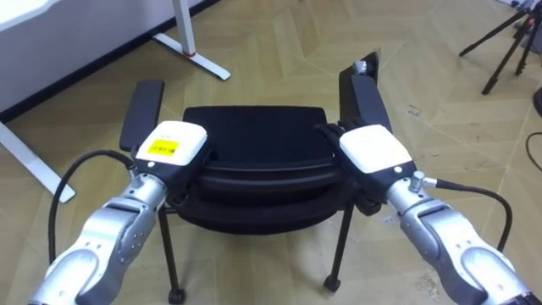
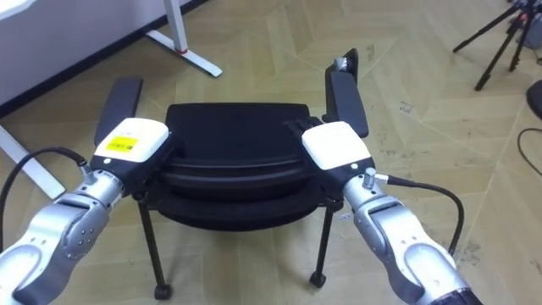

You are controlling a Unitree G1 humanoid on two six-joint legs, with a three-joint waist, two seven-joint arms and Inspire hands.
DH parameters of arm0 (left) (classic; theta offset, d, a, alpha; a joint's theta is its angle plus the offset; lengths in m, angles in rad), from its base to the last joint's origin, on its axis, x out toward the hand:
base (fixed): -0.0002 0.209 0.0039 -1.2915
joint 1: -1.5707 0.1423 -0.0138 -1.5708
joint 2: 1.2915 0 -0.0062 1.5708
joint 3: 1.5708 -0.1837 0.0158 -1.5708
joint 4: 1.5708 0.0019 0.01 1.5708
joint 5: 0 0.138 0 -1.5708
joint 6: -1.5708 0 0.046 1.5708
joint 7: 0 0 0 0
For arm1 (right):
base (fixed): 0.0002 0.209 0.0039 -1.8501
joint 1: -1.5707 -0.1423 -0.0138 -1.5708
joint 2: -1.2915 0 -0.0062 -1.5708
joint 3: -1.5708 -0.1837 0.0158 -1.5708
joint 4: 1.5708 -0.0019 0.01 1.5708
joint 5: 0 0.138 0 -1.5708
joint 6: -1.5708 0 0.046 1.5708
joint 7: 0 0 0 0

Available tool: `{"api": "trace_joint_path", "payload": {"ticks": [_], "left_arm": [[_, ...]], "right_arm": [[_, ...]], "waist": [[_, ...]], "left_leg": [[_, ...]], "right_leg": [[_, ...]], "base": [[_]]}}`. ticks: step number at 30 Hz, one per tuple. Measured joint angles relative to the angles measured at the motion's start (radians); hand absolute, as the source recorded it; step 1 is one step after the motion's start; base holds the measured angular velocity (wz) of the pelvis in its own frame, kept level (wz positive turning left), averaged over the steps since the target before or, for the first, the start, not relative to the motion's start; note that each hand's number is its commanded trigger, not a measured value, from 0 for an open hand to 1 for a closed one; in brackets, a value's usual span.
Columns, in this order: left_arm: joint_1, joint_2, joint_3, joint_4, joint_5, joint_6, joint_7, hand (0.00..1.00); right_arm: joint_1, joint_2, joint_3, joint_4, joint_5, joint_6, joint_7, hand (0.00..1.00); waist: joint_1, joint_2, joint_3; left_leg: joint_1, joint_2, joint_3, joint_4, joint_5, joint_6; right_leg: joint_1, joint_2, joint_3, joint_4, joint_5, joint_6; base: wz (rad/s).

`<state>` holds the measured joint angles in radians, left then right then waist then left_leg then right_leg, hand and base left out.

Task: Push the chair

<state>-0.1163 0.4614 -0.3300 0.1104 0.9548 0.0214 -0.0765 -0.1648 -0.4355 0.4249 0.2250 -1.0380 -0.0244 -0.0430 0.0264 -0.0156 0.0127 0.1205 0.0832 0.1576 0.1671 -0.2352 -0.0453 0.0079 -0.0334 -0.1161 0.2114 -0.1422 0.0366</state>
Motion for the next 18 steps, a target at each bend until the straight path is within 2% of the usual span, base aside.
{"api": "trace_joint_path", "payload": {"ticks": [2,3,8,9,18], "left_arm": [[0.0,-0.002,0.0,0.005,0.0,-0.001,0.0,1.0],[0.0,-0.005,0.0,0.01,-0.001,-0.001,0.0,1.0],[0.002,-0.015,-0.012,0.015,-0.002,-0.02,0.0,1.0],[0.004,-0.013,-0.013,0.012,-0.004,-0.025,0.0,1.0],[0.006,-0.01,-0.01,0.007,-0.004,-0.037,-0.002,1.0]], "right_arm": [[0.0,0.0,0.003,0.002,-0.005,0.0,-0.003,0.98],[0.0,0.0,0.006,0.006,-0.008,0.0,-0.007,1.0],[-0.022,0.003,0.015,0.042,-0.015,0.007,-0.042,1.0],[-0.02,-0.007,0.016,0.04,-0.021,0.003,-0.031,1.0],[-0.009,-0.015,0.016,0.04,-0.041,-0.009,-0.054,1.0]], "waist": [[0.0,0.002,-0.0008],[0.0,0.005,-0.0017],[0.009,0.018,-0.0072],[0.01,0.019,-0.0076],[0.009,0.021,-0.0059]], "left_leg": [[0.002,0.0,0.0,0.001,0.0,0.0],[0.006,0.0,-0.001,0.001,0.0,0.0],[0.008,0.0,-0.005,0.0,0.0,0.0],[0.01,0.0,-0.01,0.001,0.0,0.0],[0.008,0.001,-0.022,-0.003,0.0,0.0]], "right_leg": [[0.008,0.0,0.0,-0.011,0.0,0.0],[0.012,0.0,0.0,-0.011,0.0,0.0],[0.015,0.0,0.0,-0.011,0.0,0.0],[0.018,0.0,-0.003,-0.011,0.0,0.0],[0.021,0.001,-0.009,-0.012,0.0,0.0]], "base": [[0.0],[0.0],[0.03],[0.12],[0.03]]}}
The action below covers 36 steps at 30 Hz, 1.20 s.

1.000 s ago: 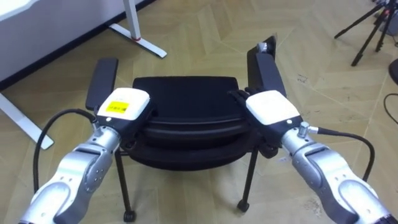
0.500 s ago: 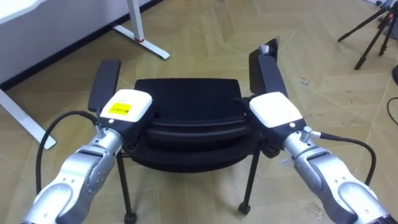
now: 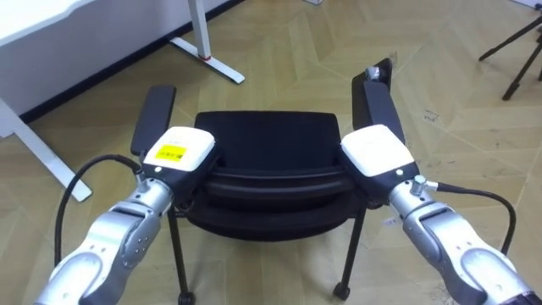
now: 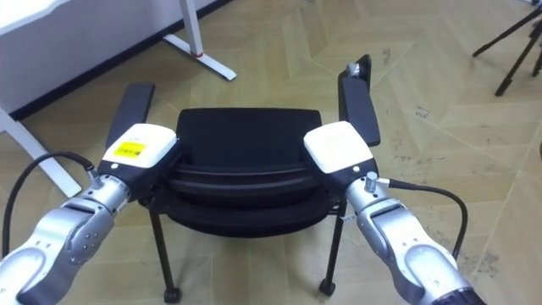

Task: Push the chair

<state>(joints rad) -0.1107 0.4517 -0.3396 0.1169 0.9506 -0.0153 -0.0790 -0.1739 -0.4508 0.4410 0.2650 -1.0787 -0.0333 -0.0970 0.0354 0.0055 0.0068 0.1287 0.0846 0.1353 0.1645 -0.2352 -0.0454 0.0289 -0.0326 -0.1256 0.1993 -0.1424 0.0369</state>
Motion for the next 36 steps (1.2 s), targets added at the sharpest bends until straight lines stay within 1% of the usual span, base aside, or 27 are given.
{"api": "trace_joint_path", "payload": {"ticks": [11,19,25,27,28,29,30,31,32,33,35,36], "left_arm": [[0.0,0.001,0.002,0.0,0.0,-0.006,0.0,1.0],[-0.005,0.007,0.002,0.0,-0.002,-0.012,0.0,1.0],[-0.008,0.007,0.004,0.0,-0.001,-0.013,-0.001,1.0],[-0.008,0.007,0.004,0.004,0.0,-0.015,-0.003,1.0],[-0.008,0.007,0.004,0.005,0.0,-0.015,-0.004,1.0],[-0.009,0.008,0.004,0.011,0.0,-0.016,-0.01,1.0],[-0.013,0.009,0.004,0.025,0.002,-0.026,-0.011,1.0],[-0.017,0.008,0.004,0.034,0.003,-0.032,-0.011,1.0],[-0.025,0.007,0.008,0.051,0.006,-0.046,-0.011,1.0],[-0.03,0.007,0.018,0.066,0.007,-0.064,-0.009,1.0],[-0.033,0.007,0.023,0.086,0.003,-0.078,0.002,1.0],[-0.037,0.005,0.023,0.101,0.001,-0.082,0.008,1.0]], "right_arm": [[0.0,-0.005,-0.001,0.0,0.0,-0.01,-0.009,1.0],[0.0,-0.009,-0.001,0.004,-0.002,-0.022,-0.025,1.0],[0.0,-0.01,-0.001,0.008,0.002,-0.023,-0.025,1.0],[0.0,-0.007,-0.001,0.026,0.004,-0.035,-0.034,1.0],[-0.001,-0.003,-0.001,0.031,0.004,-0.036,-0.036,1.0],[-0.001,0.006,-0.001,0.044,0.004,-0.038,-0.039,1.0],[-0.001,0.016,-0.001,0.062,0.005,-0.042,-0.044,1.0],[-0.001,0.021,-0.001,0.071,0.006,-0.043,-0.047,1.0],[0.0,0.024,-0.001,0.078,0.006,-0.044,-0.049,1.0],[0.0,0.027,-0.001,0.078,0.005,-0.045,-0.049,1.0],[0.0,0.028,-0.001,0.077,0.006,-0.054,-0.053,1.0],[0.0,0.028,-0.001,0.079,0.005,-0.055,-0.052,1.0]], "waist": [[-0.001,-0.001,0.0006],[-0.001,-0.005,0.0032],[0.0,-0.013,0.0085],[-0.003,-0.017,0.0092],[-0.004,-0.018,0.0103],[-0.005,-0.024,0.014],[-0.002,-0.031,0.0182],[-0.002,-0.035,0.0186],[-0.002,-0.043,0.0214],[0.0,-0.045,0.0225],[-0.001,-0.044,0.0223],[-0.001,-0.043,0.023]], "left_leg": [[0.0,0.0,-0.001,-0.001,0.0,0.0],[-0.003,0.001,-0.003,-0.001,0.0,0.0],[0.001,0.004,-0.005,0.002,0.0,0.0],[0.008,0.006,-0.006,0.005,0.0,0.0],[0.011,0.006,-0.007,0.006,0.0,0.0],[0.021,0.005,-0.007,0.008,0.0,0.0],[0.027,0.006,-0.009,0.02,0.0,-0.001],[0.025,0.006,-0.008,0.033,-0.001,-0.001],[0.018,0.008,-0.004,0.064,-0.001,-0.002],[-0.001,0.011,-0.006,0.1,-0.004,-0.006],[-0.032,0.013,-0.006,0.152,-0.006,-0.007],[-0.043,0.019,-0.005,0.181,-0.006,-0.007]], "right_leg": [[0.0,0.0,0.0,0.0,0.0,0.0],[-0.001,0.0,-0.007,0.0,0.0,0.0],[0.003,-0.001,-0.017,0.007,-0.005,-0.003],[0.008,-0.002,-0.029,0.014,-0.008,-0.006],[0.008,-0.003,-0.03,0.025,-0.012,-0.006],[0.011,-0.007,-0.032,0.049,-0.025,-0.006],[0.022,-0.01,-0.04,0.063,-0.034,-0.007],[0.027,-0.011,-0.041,0.065,-0.036,-0.008],[0.028,-0.012,-0.043,0.073,-0.038,-0.01],[0.028,-0.014,-0.047,0.077,-0.04,-0.014],[0.031,-0.019,-0.067,0.078,-0.047,-0.023],[0.038,-0.018,-0.071,0.079,-0.05,-0.026]], "base": [[0.0],[0.01],[0.02],[0.06],[0.08],[0.13],[0.16],[0.1],[0.0],[0.0],[0.16],[0.2]]}}
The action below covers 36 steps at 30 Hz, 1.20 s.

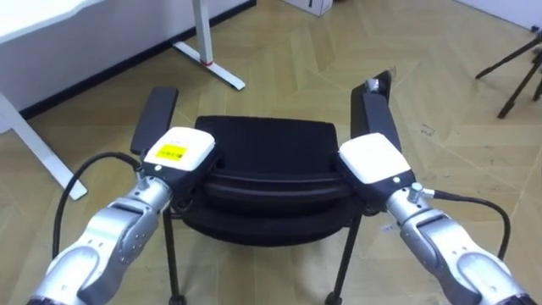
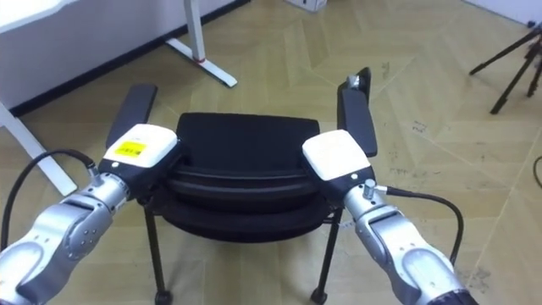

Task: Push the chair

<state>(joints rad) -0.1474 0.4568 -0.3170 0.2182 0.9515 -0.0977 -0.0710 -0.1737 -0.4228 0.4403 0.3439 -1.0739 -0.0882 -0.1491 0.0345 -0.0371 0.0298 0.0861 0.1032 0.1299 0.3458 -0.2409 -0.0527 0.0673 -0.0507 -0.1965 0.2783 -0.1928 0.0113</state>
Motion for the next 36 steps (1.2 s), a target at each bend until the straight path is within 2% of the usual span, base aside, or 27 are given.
{"api": "trace_joint_path", "payload": {"ticks": [4,6,7,8,9,10,11,12,13,14,15,16,17,22,24,25,26,27,28,29,31,32,33,34,35,36], "left_arm": [[-0.004,-0.009,0.0,0.041,-0.006,-0.015,0.014,1.0],[-0.002,-0.013,-0.002,0.057,-0.018,-0.015,0.02,1.0],[-0.001,-0.014,-0.002,0.058,-0.019,-0.015,0.02,1.0],[0.006,-0.015,0.0,0.056,-0.021,-0.015,0.022,1.0],[0.01,-0.022,0.0,0.056,-0.02,-0.014,0.023,1.0],[0.009,-0.027,0.0,0.055,-0.02,-0.015,0.023,1.0],[0.008,-0.038,0.0,0.057,-0.018,-0.015,0.022,1.0],[0.017,-0.042,-0.001,0.056,-0.018,-0.018,0.021,1.0],[0.026,-0.044,-0.001,0.055,-0.018,-0.021,0.023,1.0],[0.037,-0.042,-0.001,0.051,-0.018,-0.03,0.024,1.0],[0.037,-0.04,0.001,0.044,-0.018,-0.032,0.025,1.0],[0.034,-0.037,0.002,0.04,-0.018,-0.032,0.024,1.0],[0.032,-0.027,0.003,0.03,-0.018,-0.034,0.024,1.0],[0.022,-0.018,0.008,0.026,-0.025,-0.04,0.024,1.0],[0.014,-0.019,0.008,0.027,-0.036,-0.042,0.025,1.0],[0.013,-0.019,0.008,0.027,-0.041,-0.042,0.025,1.0],[0.01,-0.019,0.008,0.028,-0.047,-0.044,0.024,1.0],[0.008,-0.018,0.008,0.029,-0.049,-0.047,0.024,1.0],[0.007,-0.016,0.008,0.029,-0.049,-0.049,0.024,1.0],[0.007,-0.014,0.008,0.03,-0.049,-0.055,0.027,1.0],[0.004,-0.013,0.004,0.037,-0.048,-0.061,0.039,1.0],[-0.003,-0.013,0.0,0.047,-0.048,-0.066,0.042,1.0],[-0.003,-0.012,0.0,0.048,-0.048,-0.071,0.049,1.0],[-0.003,-0.01,0.0,0.047,-0.047,-0.074,0.055,1.0],[-0.009,-0.009,-0.002,0.048,-0.046,-0.076,0.062,1.0],[-0.012,-0.002,-0.001,0.048,-0.046,-0.077,0.068,1.0]], "right_arm": [[0.003,0.0,0.002,0.014,-0.001,-0.014,-0.001,1.0],[0.002,-0.002,0.002,0.015,-0.003,-0.015,-0.002,1.0],[0.001,-0.001,0.002,0.015,-0.003,-0.015,-0.001,1.0],[0.001,0.0,0.002,0.015,-0.003,-0.015,-0.001,1.0],[0.001,-0.004,0.001,0.017,-0.002,-0.015,0.0,1.0],[0.002,-0.009,0.001,0.017,0.003,-0.016,-0.001,1.0],[0.003,-0.019,0.001,0.018,0.01,-0.016,-0.001,1.0],[0.009,-0.022,0.0,0.018,0.01,-0.018,0.0,1.0],[0.015,-0.025,0.0,0.017,0.01,-0.021,-0.002,1.0],[0.029,-0.027,0.0,0.016,0.007,-0.024,-0.01,1.0],[0.031,-0.031,-0.002,0.006,0.002,-0.024,-0.015,1.0],[0.031,-0.032,-0.005,0.001,0.001,-0.024,-0.015,1.0],[0.031,-0.03,-0.006,-0.003,0.0,-0.023,-0.021,1.0],[0.03,-0.034,-0.011,-0.015,-0.001,-0.023,-0.03,1.0],[0.03,-0.035,-0.025,-0.024,-0.01,-0.024,-0.042,1.0],[0.029,-0.036,-0.029,-0.03,-0.01,-0.024,-0.037,1.0],[0.028,-0.038,-0.031,-0.036,-0.01,-0.024,-0.03,1.0],[0.027,-0.038,-0.033,-0.037,-0.009,-0.024,-0.024,1.0],[0.027,-0.038,-0.033,-0.037,-0.008,-0.025,-0.021,1.0],[0.028,-0.039,-0.033,-0.036,-0.001,-0.028,-0.015,1.0],[0.029,-0.04,-0.033,-0.02,0.005,-0.037,-0.023,1.0],[0.028,-0.039,-0.032,-0.004,0.008,-0.044,-0.038,1.0],[0.028,-0.039,-0.031,-0.001,0.011,-0.044,-0.047,1.0],[0.028,-0.039,-0.032,-0.001,0.011,-0.044,-0.05,1.0],[0.031,-0.039,-0.031,0.0,0.013,-0.042,-0.056,1.0],[0.029,-0.037,-0.031,-0.002,0.008,-0.042,-0.06,1.0]], "waist": [[-0.006,0.004,-0.003],[-0.014,0.012,-0.0059],[-0.014,0.015,-0.0072],[-0.01,0.013,-0.0048],[-0.017,0.009,-0.0024],[-0.021,0.01,-0.003],[-0.017,0.013,-0.0051],[-0.001,0.014,-0.0101],[0.002,0.014,-0.014],[0.0,0.017,-0.0299],[-0.001,0.004,-0.0287],[0.002,0.004,-0.0282],[0.004,-0.003,-0.0236],[-0.001,-0.015,-0.0237],[-0.003,-0.021,-0.0241],[-0.003,-0.023,-0.0235],[-0.003,-0.022,-0.0237],[-0.003,-0.023,-0.0232],[-0.004,-0.024,-0.0225],[-0.005,-0.024,-0.0217],[-0.008,-0.016,-0.0131],[-0.006,-0.013,-0.0065],[-0.004,-0.012,-0.0055],[-0.003,-0.011,-0.0057],[-0.007,-0.001,-0.0045],[0.004,0.006,-0.0059]], "left_leg": [[-0.021,0.011,0.0,0.072,0.0,0.0],[-0.07,0.029,0.005,0.175,0.0,0.0],[-0.095,0.037,0.005,0.22,0.001,0.0],[-0.147,0.046,0.007,0.303,-0.004,-0.003],[-0.177,0.039,0.009,0.259,-0.024,0.004],[-0.202,0.033,0.016,0.225,-0.028,0.006],[-0.251,0.018,0.035,0.147,-0.016,0.009],[-0.288,-0.007,0.041,0.107,0.063,0.037],[-0.295,-0.018,0.042,0.092,0.097,0.049],[-0.287,-0.032,0.052,0.076,0.117,0.065],[-0.274,-0.049,0.058,0.06,0.121,0.073],[-0.275,-0.053,0.061,0.06,0.124,0.08],[-0.276,-0.066,0.063,0.056,0.125,0.082],[-0.276,-0.102,0.063,0.056,0.109,0.1],[-0.275,-0.129,0.074,0.062,0.088,0.116],[-0.276,-0.138,0.075,0.064,0.082,0.12],[-0.274,-0.15,0.077,0.073,0.064,0.131],[-0.273,-0.154,0.081,0.091,0.05,0.134],[-0.271,-0.155,0.083,0.102,0.043,0.138],[-0.265,-0.152,0.081,0.12,0.024,0.144],[-0.247,-0.153,0.064,0.138,-0.002,0.152],[-0.229,-0.156,0.058,0.138,-0.016,0.158],[-0.22,-0.161,0.052,0.136,-0.026,0.163],[-0.219,-0.163,0.047,0.136,-0.031,0.166],[-0.214,-0.166,0.021,0.137,-0.043,0.182],[-0.212,-0.164,0.0,0.132,-0.047,0.187]], "right_leg": [[0.026,0.0,-0.02,0.015,-0.033,-0.01],[0.038,-0.001,-0.042,0.015,-0.049,-0.022],[0.041,-0.001,-0.042,0.014,-0.052,-0.027],[0.048,-0.002,-0.031,0.018,-0.072,-0.037],[0.047,-0.002,-0.026,0.036,-0.085,-0.04],[0.046,-0.002,-0.027,0.041,-0.093,-0.039],[0.037,-0.008,-0.027,0.06,-0.114,-0.036],[0.032,-0.02,-0.016,0.087,-0.136,-0.029],[0.034,-0.023,-0.007,0.096,-0.144,-0.021],[0.033,-0.037,-0.002,0.11,-0.158,-0.005],[0.025,-0.043,0.001,0.112,-0.162,0.005],[0.022,-0.047,0.001,0.113,-0.161,0.007],[0.019,-0.053,-0.001,0.113,-0.161,0.009],[0.024,-0.092,-0.017,0.122,-0.18,0.03],[0.018,-0.132,-0.019,0.164,-0.202,0.049],[0.016,-0.14,-0.021,0.185,-0.207,0.054],[-0.015,-0.165,-0.038,0.269,-0.21,0.06],[-0.065,-0.197,-0.058,0.391,-0.194,0.066],[-0.085,-0.209,-0.056,0.448,-0.18,0.067],[-0.113,-0.227,-0.054,0.528,-0.148,0.056],[-0.122,-0.238,-0.052,0.591,-0.098,0.046],[-0.126,-0.238,-0.04,0.619,-0.061,0.04],[-0.144,-0.236,-0.017,0.651,-0.022,0.039],[-0.158,-0.235,-0.008,0.669,-0.001,0.038],[-0.192,-0.221,0.014,0.7,0.03,0.032],[-0.233,-0.184,0.038,0.701,0.0,0.035]], "base": [[0.26],[0.22],[0.23],[0.26],[0.28],[0.19],[-0.09],[-0.26],[-0.26],[-0.04],[0.03],[0.0],[0.0],[0.06],[0.05],[0.0],[0.0],[0.0],[0.07],[0.11],[0.11],[0.09],[0.09],[0.17],[0.07],[0.0]]}}
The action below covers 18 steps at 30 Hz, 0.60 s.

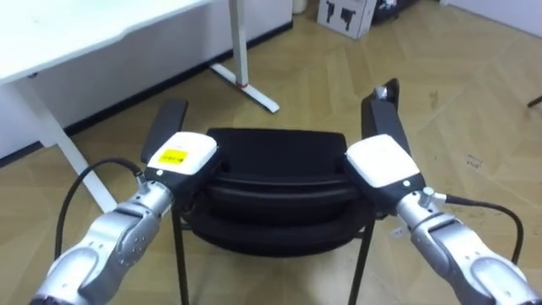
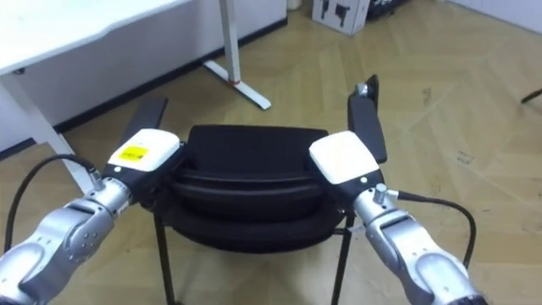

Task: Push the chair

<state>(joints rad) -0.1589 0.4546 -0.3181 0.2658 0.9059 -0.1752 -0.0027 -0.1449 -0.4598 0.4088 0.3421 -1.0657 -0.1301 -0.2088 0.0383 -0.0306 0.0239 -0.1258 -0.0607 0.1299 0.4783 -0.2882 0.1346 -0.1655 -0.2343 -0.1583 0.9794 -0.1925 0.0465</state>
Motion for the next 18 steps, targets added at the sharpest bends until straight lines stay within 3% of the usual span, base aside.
{"api": "trace_joint_path", "payload": {"ticks": [1,3,5,6,7,9,10,11,12,15,17,18], "left_arm": [[-0.001,0.005,0.0,-0.001,-0.001,-0.001,0.003,1.0],[0.0,0.014,0.0,0.006,-0.002,-0.003,0.014,1.0],[0.0,0.015,0.0,0.009,-0.001,-0.006,0.016,1.0],[0.004,0.016,0.0,0.009,-0.001,-0.007,0.019,1.0],[0.006,0.016,0.0,0.009,-0.001,-0.007,0.021,1.0],[0.025,0.014,0.0,0.008,-0.001,-0.006,0.033,1.0],[0.031,0.011,0.001,0.007,0.0,-0.006,0.036,1.0],[0.025,0.007,0.0,0.005,0.001,-0.006,0.037,1.0],[0.018,0.002,0.0,0.006,0.003,-0.005,0.037,1.0],[-0.012,-0.007,-0.011,0.018,0.006,0.002,0.056,1.0],[-0.024,-0.006,-0.009,0.023,0.006,0.003,0.059,1.0],[-0.026,-0.007,-0.009,0.03,0.006,0.006,0.059,1.0]], "right_arm": [[-0.001,0.002,0.0,-0.003,0.0,0.0,-0.001,1.0],[0.0,0.004,0.006,-0.004,-0.001,-0.004,-0.001,1.0],[0.003,0.004,0.006,-0.004,0.0,-0.008,0.001,1.0],[0.004,0.004,0.006,-0.004,0.0,-0.013,0.002,1.0],[0.005,0.003,0.006,-0.003,0.0,-0.016,0.001,1.0],[0.005,0.0,0.002,0.007,0.004,-0.04,-0.005,1.0],[0.005,-0.001,0.0,0.009,0.004,-0.044,-0.004,1.0],[0.005,-0.002,-0.011,0.009,0.002,-0.044,-0.004,1.0],[0.004,-0.003,-0.019,0.008,0.002,-0.044,-0.005,1.0],[-0.025,-0.005,-0.037,0.018,0.004,-0.044,0.017,1.0],[-0.041,-0.004,-0.039,0.018,0.004,-0.046,0.03,1.0],[-0.046,0.001,-0.039,0.019,0.001,-0.044,0.045,1.0]], "waist": [[0.004,0.003,0.0014],[0.015,0.006,0.0044],[0.008,0.004,0.0051],[-0.006,-0.001,0.0058],[-0.011,-0.004,0.0057],[-0.043,-0.018,0.0009],[-0.052,-0.022,-0.0017],[-0.066,-0.016,-0.0137],[-0.067,-0.015,-0.0146],[-0.058,-0.006,-0.0151],[-0.055,0.007,-0.0137],[-0.054,0.011,-0.0132]], "left_leg": [[0.004,0.003,-0.003,-0.005,-0.001,0.0],[0.038,-0.001,-0.023,-0.037,-0.002,0.0],[0.058,-0.006,-0.05,-0.037,-0.018,-0.004],[0.073,-0.01,-0.072,-0.036,-0.029,-0.009],[0.079,-0.017,-0.089,-0.036,-0.037,-0.007],[0.122,-0.039,-0.153,-0.019,-0.081,-0.019],[0.124,-0.038,-0.176,-0.005,-0.097,-0.024],[0.119,-0.036,-0.216,0.018,-0.116,-0.04],[0.12,-0.036,-0.225,0.021,-0.12,-0.049],[0.148,0.003,-0.28,0.017,-0.152,-0.086],[0.155,0.035,-0.277,0.038,-0.177,-0.106],[0.152,0.052,-0.248,0.099,-0.18,-0.113]], "right_leg": [[-0.025,0.021,0.003,-0.006,-0.027,-0.001],[-0.11,0.092,-0.009,-0.086,-0.079,-0.011],[-0.17,0.149,-0.01,-0.208,-0.078,-0.02],[-0.195,0.175,-0.005,-0.323,-0.051,-0.029],[-0.203,0.183,0.0,-0.376,-0.03,-0.031],[-0.191,0.192,0.043,-0.542,0.083,-0.033],[-0.182,0.2,0.047,-0.541,0.108,-0.04],[-0.179,0.211,0.047,-0.518,0.118,-0.049],[-0.179,0.21,0.042,-0.505,0.117,-0.05],[-0.161,0.239,0.003,-0.462,0.07,-0.12],[-0.15,0.258,-0.018,-0.438,0.027,-0.147],[-0.13,0.274,-0.022,-0.427,-0.003,-0.163]], "base": [[-0.09],[0.17],[0.51],[0.67],[0.8],[0.86],[0.97],[0.79],[0.85],[0.5],[0.37],[0.4]]}}
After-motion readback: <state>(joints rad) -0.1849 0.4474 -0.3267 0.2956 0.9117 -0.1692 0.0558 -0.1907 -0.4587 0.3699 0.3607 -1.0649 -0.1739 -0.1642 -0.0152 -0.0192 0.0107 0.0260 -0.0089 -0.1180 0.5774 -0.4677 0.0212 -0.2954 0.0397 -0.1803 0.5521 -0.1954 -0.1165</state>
